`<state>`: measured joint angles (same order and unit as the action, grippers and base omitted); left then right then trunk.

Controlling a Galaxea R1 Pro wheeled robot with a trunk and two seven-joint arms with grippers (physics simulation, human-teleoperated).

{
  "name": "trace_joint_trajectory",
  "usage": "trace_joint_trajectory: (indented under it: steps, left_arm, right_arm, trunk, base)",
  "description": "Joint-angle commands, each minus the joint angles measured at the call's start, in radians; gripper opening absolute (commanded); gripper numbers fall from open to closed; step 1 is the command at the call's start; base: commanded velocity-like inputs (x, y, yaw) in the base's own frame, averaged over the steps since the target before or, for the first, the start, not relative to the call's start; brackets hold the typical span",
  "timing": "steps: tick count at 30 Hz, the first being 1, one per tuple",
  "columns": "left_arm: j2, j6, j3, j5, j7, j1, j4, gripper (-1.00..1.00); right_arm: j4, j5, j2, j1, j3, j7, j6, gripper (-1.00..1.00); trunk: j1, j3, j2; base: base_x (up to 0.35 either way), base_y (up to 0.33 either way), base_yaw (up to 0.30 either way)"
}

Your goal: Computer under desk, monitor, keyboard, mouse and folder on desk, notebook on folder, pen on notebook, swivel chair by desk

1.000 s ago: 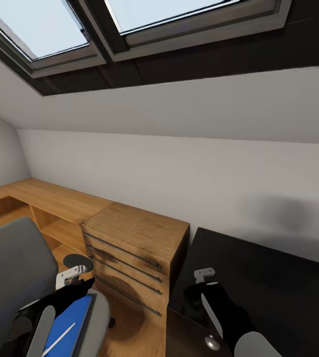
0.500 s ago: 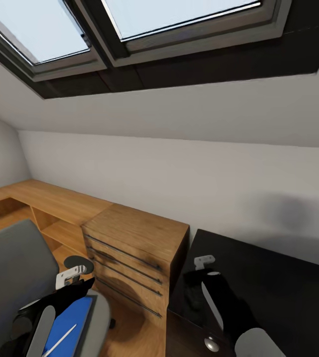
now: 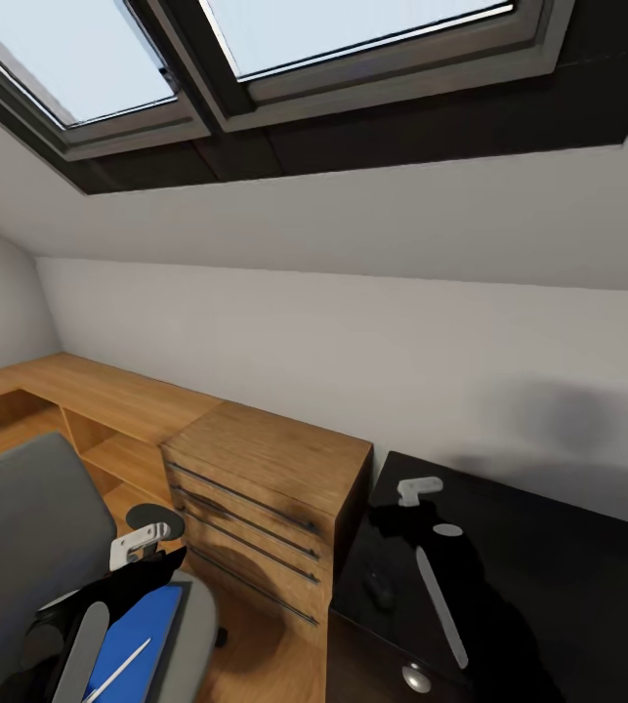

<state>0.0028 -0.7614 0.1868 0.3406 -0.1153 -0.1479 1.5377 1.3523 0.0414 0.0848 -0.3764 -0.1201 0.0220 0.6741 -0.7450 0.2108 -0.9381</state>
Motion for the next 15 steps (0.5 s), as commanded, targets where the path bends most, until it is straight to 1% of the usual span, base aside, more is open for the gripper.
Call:
trace_joint_trajectory:
  steps: [1,7,9,10,15]
  left_arm:
    - [0.0,-0.004,0.0,0.011,-0.009,-0.001,0.001,1.0]
    - [0.0,-0.004,0.0,0.011,-0.009,-0.001,0.001,1.0]
    - [0.0,-0.004,0.0,0.011,-0.009,-0.001,0.0,1.0]
    - [0.0,-0.005,0.0,0.012,-0.009,-0.001,-0.002,1.0]
    - [0.001,-0.005,0.0,0.012,-0.009,-0.001,-0.003,1.0]
  right_arm:
    - [0.011,0.003,0.0,0.004,0.001,0.002,0.011,1.0]
    - [0.042,-0.001,0.0,0.019,0.009,0.0,0.028,1.0]
    - [0.045,-0.004,0.0,0.02,0.011,0.0,0.029,1.0]
    - [0.048,-0.014,0.001,0.021,0.013,0.001,0.031,1.0]
    - [0.049,-0.019,0.002,0.022,0.013,0.001,0.032,1.0]
  trunk:
    - [0.0,0.001,-0.001]
    - [0.0,0.001,-0.001]
    - [0.0,0.001,-0.001]
    - [0.0,0.001,-0.001]
    - [0.0,0.001,-0.001]
  base:
    - [0.0,0.0,0.0]
    - [0.0,0.0,0.0]
    - [0.0,0.0,0.0]
    - [0.0,0.0,0.0]
    - [-0.008,0.004,0.0]
